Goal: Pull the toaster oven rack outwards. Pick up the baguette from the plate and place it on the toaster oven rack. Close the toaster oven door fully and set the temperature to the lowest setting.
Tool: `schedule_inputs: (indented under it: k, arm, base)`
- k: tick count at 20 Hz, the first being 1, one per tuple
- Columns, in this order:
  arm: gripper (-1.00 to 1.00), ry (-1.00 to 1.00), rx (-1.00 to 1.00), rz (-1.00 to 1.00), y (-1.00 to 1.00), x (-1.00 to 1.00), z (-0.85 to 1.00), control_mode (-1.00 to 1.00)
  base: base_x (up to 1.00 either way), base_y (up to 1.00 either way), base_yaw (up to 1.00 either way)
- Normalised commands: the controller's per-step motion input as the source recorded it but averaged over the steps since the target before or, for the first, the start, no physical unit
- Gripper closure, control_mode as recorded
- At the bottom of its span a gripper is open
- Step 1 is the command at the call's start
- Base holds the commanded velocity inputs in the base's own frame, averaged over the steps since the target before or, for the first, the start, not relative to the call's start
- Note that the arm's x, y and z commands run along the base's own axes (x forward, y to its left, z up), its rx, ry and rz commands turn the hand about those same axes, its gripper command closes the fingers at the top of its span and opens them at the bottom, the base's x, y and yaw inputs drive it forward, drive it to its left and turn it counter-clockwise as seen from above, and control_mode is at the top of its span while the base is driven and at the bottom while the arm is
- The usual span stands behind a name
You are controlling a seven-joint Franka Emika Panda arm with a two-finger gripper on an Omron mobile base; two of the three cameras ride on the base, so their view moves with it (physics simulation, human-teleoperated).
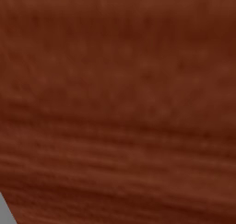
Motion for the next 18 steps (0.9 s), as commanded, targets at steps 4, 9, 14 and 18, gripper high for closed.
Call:
schedule_inputs:
  k: [4, 9, 14, 18]
  arm:
    - [-1.0, 0.0, 0.05, 0.08, -0.17, 0.01, 0.0, -1.0]
    - [-1.0, -0.03, 0.03, 0.05, -0.06, 0.0, 0.0, -1.0]
    - [-1.0, -0.03, 0.08, 0.09, 0.0, 0.0, 0.0, -1.0]
    - [-1.0, 0.0, 0.0, 0.0, 0.0, 0.0, 0.0, -1.0]
  base:
    - [0.0, 0.0, 0.0]
    - [0.0, 0.0, 0.0]
    - [0.0, 0.0, 0.0]
    - [0.0, 0.0, 0.0]
